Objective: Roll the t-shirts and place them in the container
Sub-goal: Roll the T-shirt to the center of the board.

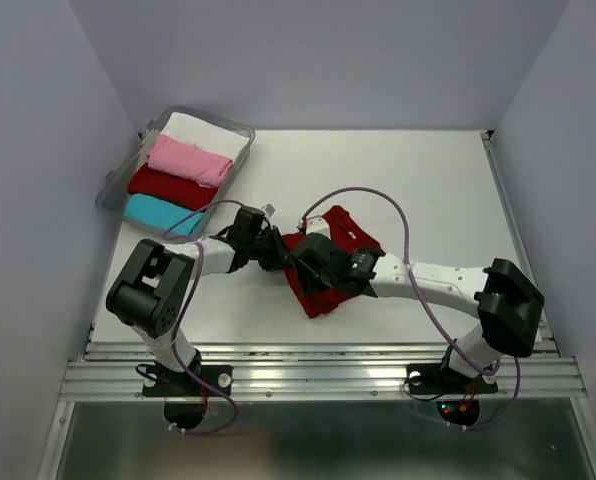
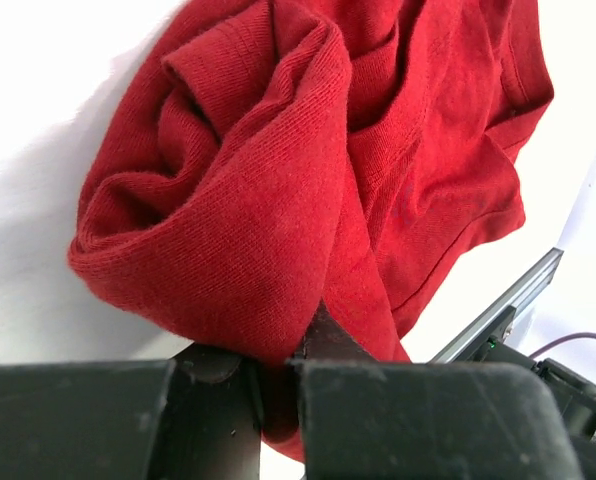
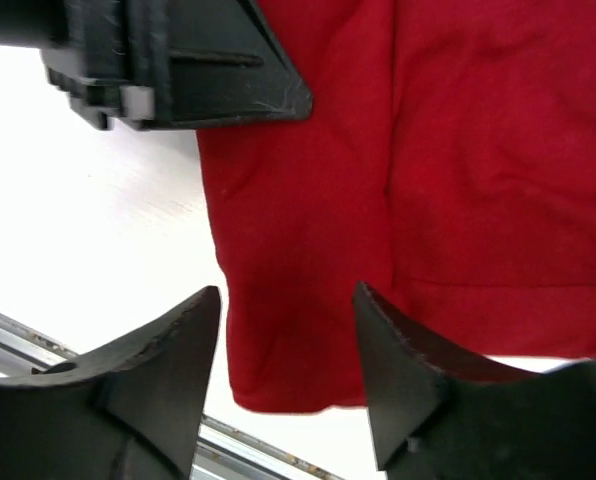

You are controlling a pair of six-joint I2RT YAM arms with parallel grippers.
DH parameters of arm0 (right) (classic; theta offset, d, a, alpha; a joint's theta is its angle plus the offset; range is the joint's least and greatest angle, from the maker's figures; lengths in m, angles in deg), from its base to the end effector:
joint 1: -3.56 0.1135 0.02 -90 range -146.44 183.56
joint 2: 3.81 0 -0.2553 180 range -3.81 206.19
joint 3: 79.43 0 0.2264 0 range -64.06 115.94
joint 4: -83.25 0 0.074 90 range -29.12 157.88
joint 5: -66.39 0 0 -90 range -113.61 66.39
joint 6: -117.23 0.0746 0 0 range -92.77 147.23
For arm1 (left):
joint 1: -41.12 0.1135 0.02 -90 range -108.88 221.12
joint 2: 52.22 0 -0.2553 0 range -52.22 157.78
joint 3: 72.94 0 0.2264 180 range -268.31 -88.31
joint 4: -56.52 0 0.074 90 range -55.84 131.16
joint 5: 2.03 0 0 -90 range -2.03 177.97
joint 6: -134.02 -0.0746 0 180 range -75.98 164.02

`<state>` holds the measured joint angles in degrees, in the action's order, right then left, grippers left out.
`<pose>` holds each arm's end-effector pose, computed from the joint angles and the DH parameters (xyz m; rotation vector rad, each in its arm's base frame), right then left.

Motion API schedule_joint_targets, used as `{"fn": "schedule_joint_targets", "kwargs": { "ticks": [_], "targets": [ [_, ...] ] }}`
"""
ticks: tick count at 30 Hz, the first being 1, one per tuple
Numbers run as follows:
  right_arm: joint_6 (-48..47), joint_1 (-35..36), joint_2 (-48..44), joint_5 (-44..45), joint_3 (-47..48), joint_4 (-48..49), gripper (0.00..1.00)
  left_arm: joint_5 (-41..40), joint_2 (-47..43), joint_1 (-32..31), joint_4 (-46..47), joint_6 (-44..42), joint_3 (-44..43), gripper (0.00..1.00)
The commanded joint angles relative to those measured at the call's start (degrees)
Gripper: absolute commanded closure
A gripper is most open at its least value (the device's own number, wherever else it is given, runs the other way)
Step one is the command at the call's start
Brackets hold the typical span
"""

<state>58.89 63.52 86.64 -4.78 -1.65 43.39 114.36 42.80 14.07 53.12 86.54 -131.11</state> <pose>0.1865 0.2744 0.2044 -0.4637 2.4007 0.3115 0.2797 -0.1801 0.1411 -0.0657 2.4587 -1.1176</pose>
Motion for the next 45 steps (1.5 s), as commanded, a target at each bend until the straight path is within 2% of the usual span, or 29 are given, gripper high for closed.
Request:
{"fn": "schedule_joint_targets", "kwargs": {
  "ticks": [1, 5, 15, 18, 19, 22, 23, 25, 26, 27, 28, 29, 32, 35, 39, 43, 45],
  "targets": [
    [-2.9, 4.6, 0.2, 11.0, 6.0, -6.5, 0.32, -1.6, -3.9, -0.3, -3.0, 0.6, -1.6, 1.0],
    [-3.6, 8.4, 3.9, 16.2, 8.9, -9.2, 0.2, -2.3, -4.5, -0.4, -4.1, 1.0, -1.9, 1.0],
    [-3.8, 13.6, 14.0, 21.9, 12.1, -10.3, 0.22, -3.1, -5.1, -0.3, -5.0, 1.6, -2.0, 1.0],
    [-3.6, 13.6, 17.0, 22.4, 12.1, -9.1, 0.26, -3.4, -5.1, -0.3, -5.3, 1.5, -2.1, 1.0],
    [-3.5, 13.6, 17.6, 22.4, 11.9, -8.0, 0.29, -3.5, -5.1, -0.3, -5.4, 1.4, -2.1, 1.0],
    [-2.9, 13.6, 19.1, 23.4, 11.6, -6.5, 0.49, -3.6, -5.4, -0.3, -5.6, 1.4, -2.0, 1.0],
    [-2.6, 13.6, 19.2, 24.1, 11.9, -6.4, 0.6, -3.8, -5.6, -0.4, -6.0, 1.1, -1.9, 1.0],
    [-2.4, 13.6, 19.3, 24.4, 12.1, -6.4, 0.72, -4.2, -5.8, -0.3, -6.3, 0.8, -2.0, 1.0],
    [-2.3, 13.6, 19.1, 24.4, 12.2, -6.4, 0.84, -4.2, -6.1, -0.4, -6.3, 0.6, -2.0, 1.0],
    [-2.3, 13.6, 19.0, 24.1, 12.2, -6.4, 0.89, -4.3, -6.2, -0.3, -6.5, 0.2, -2.1, 1.0],
    [-2.2, 13.6, 18.4, 23.8, 11.9, -6.2, 0.99, -4.5, -6.3, -0.3, -6.8, -0.2, -2.4, 1.0],
    [-2.0, 13.6, 17.8, 22.7, 11.8, -5.9, 0.99, -4.6, -6.3, -0.3, -7.3, -0.5, -2.5, 0.93],
    [-2.0, 13.1, 15.9, 19.4, 10.5, -3.9, 0.99, -4.8, -6.5, -0.1, -8.3, -2.0, -3.4, 0.8],
    [-1.9, 12.3, 14.1, 13.4, 8.3, -1.5, 0.99, -5.4, -7.1, 0.2, -9.8, -3.1, -4.1, 0.62],
    [-1.7, 11.8, 12.5, 9.9, 7.2, 0.0, 0.99, -5.7, -7.8, 0.7, -11.7, -4.9, -5.4, 0.49],
    [-1.7, 11.1, 10.5, 6.8, 6.4, 1.7, 0.99, -5.8, -8.1, 1.2, -14.0, -6.6, -6.6, 0.42],
    [-1.3, 10.3, 9.1, 5.0, 6.1, 2.3, 0.99, -5.7, -8.4, 1.6, -14.7, -7.3, -7.0, 0.36]
  ]
}}
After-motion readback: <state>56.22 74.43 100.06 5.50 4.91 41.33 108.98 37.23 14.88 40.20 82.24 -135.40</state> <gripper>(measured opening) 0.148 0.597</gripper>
